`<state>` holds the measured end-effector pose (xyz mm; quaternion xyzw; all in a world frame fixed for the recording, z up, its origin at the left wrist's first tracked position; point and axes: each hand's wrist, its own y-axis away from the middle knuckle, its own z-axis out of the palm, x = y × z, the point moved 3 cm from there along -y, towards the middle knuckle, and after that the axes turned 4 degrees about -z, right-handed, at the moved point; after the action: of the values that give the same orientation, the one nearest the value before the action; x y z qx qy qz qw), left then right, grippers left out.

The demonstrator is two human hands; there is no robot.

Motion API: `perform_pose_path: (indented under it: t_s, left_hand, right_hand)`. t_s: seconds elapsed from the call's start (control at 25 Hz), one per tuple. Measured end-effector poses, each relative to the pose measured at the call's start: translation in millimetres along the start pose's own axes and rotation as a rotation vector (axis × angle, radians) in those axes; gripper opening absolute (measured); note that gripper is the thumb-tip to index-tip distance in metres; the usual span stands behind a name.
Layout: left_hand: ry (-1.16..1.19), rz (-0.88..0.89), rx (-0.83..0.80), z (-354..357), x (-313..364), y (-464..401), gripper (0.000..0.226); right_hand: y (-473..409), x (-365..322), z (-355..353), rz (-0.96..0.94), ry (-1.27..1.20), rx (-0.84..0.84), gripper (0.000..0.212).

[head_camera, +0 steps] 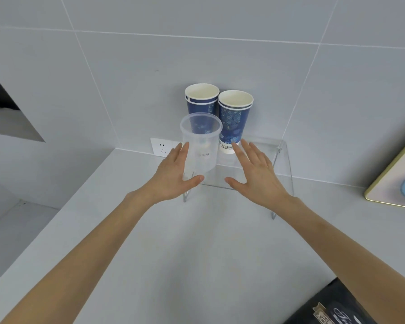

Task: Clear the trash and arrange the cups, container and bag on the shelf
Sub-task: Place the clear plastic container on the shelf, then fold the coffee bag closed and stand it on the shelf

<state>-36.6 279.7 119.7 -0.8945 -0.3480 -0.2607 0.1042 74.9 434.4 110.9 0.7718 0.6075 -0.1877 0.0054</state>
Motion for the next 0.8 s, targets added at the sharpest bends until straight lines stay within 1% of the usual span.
perform_pose_path:
  t_s: [0.08, 0.16, 0.56, 0.8]
  left_hand:
    - [-0.109, -0.023, -0.040, 12, 7, 15, 0.082]
    - [-0.156, -0.013, -0.068, 23, 16, 30, 0.080]
    - [-0.131, 0.035, -0.180, 88, 64, 89, 0.076]
    - [-0.088, 0.048, -0.282, 139, 94, 110, 0.072]
  right_hand:
    - [21, 5, 1, 0.013, 0.037, -0.054, 0.076]
    - [44, 11, 1, 0.025, 0.069, -0.093, 0.075]
    - [140, 47, 8, 0.082, 0.084, -0.187, 0.071]
    - [186, 78, 21, 0.126, 0.088, -0.267, 0.069]
